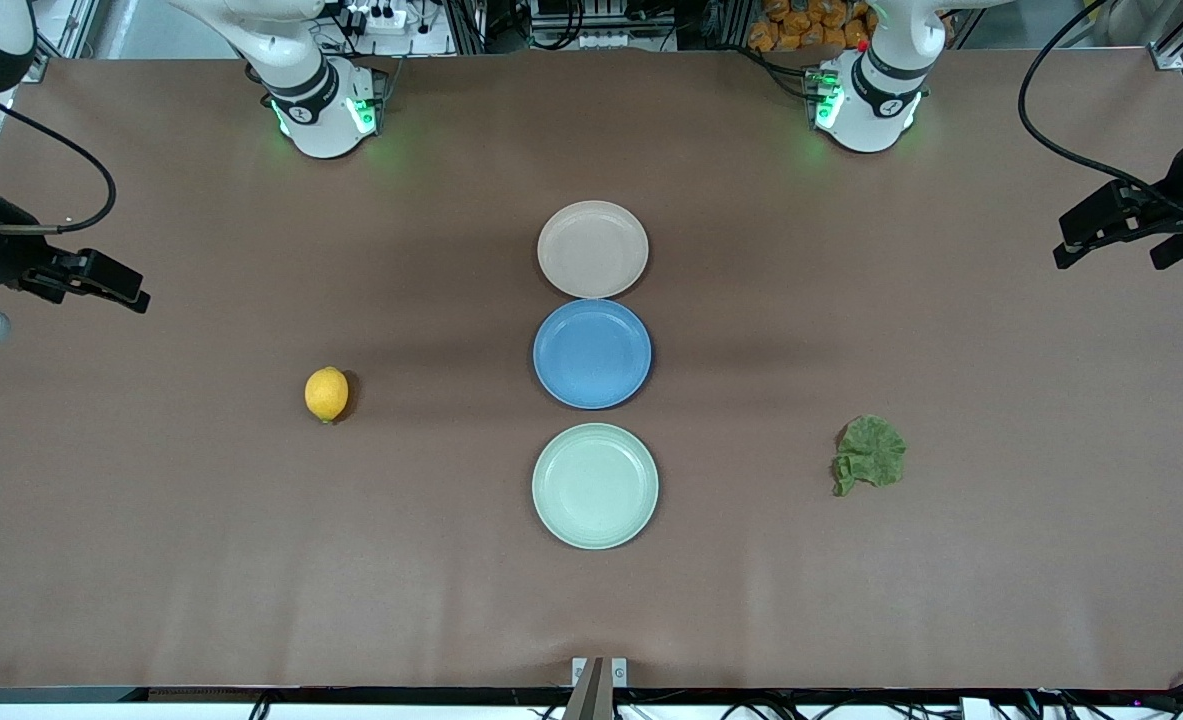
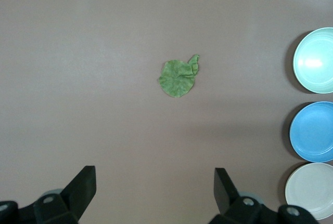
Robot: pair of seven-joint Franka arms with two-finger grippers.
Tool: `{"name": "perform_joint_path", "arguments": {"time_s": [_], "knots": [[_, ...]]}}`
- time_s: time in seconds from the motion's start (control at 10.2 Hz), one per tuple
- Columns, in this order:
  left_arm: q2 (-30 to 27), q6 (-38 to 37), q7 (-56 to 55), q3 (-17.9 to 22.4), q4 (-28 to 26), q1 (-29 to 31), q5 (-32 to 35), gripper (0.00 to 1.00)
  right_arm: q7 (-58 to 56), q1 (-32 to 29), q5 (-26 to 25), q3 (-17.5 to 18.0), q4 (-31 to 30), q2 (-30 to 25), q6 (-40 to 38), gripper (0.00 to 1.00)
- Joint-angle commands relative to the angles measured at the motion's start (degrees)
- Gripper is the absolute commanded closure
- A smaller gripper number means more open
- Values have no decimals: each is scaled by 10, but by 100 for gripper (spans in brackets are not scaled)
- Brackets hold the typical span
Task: Place lemon and lettuce in plates
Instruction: 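Reach the right gripper to the lemon while the left gripper reaches the lettuce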
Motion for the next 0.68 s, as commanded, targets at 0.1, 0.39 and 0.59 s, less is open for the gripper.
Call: {"name": "perform_joint_path", "arguments": {"time_s": [0.1, 0.39, 0.59], "knots": [[3, -6, 11, -3, 1, 4, -1, 0, 0, -7, -5, 6, -7, -8, -2, 0], [53, 26, 11, -1, -14, 9, -26, 0, -1, -9, -5, 6, -20, 2, 3, 0], [88, 99, 10, -3, -63, 5, -8, 0, -1, -9, -5, 6, -88, 9, 69, 0]]}}
